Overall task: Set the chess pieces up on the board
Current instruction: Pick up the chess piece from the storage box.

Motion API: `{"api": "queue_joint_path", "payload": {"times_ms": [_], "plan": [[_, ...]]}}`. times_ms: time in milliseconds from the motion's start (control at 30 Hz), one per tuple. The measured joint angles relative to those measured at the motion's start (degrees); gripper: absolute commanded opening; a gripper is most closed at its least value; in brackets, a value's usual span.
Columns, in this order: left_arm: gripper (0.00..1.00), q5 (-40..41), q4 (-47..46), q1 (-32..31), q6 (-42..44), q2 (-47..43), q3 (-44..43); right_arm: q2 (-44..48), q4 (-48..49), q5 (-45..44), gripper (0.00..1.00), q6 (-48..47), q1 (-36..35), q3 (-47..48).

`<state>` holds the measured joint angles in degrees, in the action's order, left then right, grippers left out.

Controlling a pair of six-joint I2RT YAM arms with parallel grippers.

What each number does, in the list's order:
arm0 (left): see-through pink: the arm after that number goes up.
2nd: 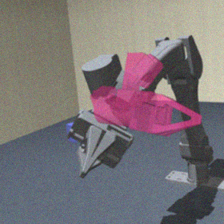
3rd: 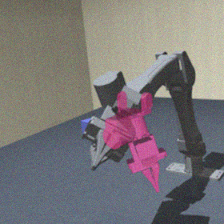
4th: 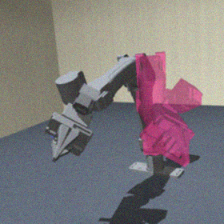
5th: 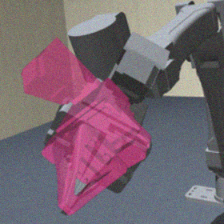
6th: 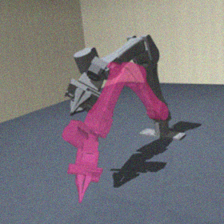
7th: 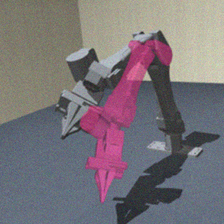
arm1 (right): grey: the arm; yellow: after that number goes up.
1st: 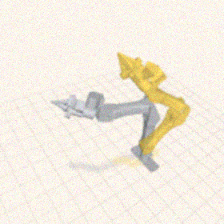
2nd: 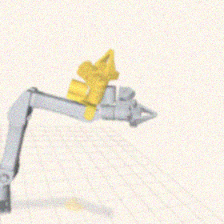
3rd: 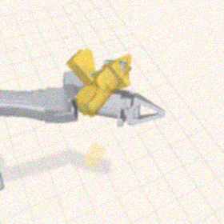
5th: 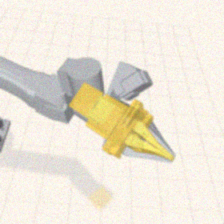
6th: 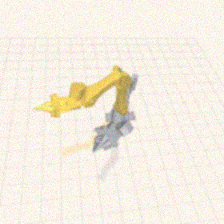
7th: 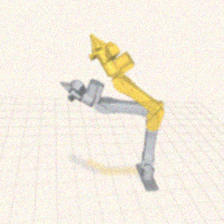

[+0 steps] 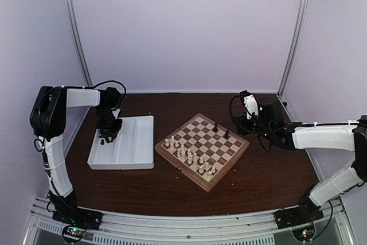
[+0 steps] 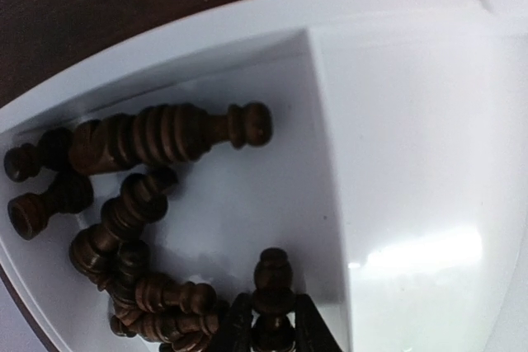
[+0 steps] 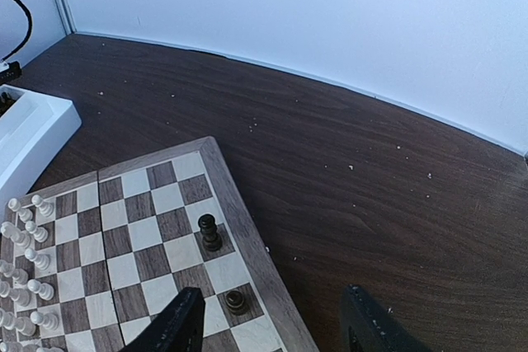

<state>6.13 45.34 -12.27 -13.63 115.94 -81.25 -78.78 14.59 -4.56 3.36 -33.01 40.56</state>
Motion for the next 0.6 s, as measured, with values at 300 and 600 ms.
{"api": "queue_joint_path", "payload": {"times_ms": [300,600], "plan": [[0.13,2.1,-2.9,-0.8,-1.2,-2.2,3.5,0.0,-0.4,0.0,0.59,0.0,0.0,0.0],[0.14,-0.1,-12.6,-0.9,-6.0,-22.4,22.8,0.0,-0.5,0.3,0.59,0.3,0.0,0.0]]}}
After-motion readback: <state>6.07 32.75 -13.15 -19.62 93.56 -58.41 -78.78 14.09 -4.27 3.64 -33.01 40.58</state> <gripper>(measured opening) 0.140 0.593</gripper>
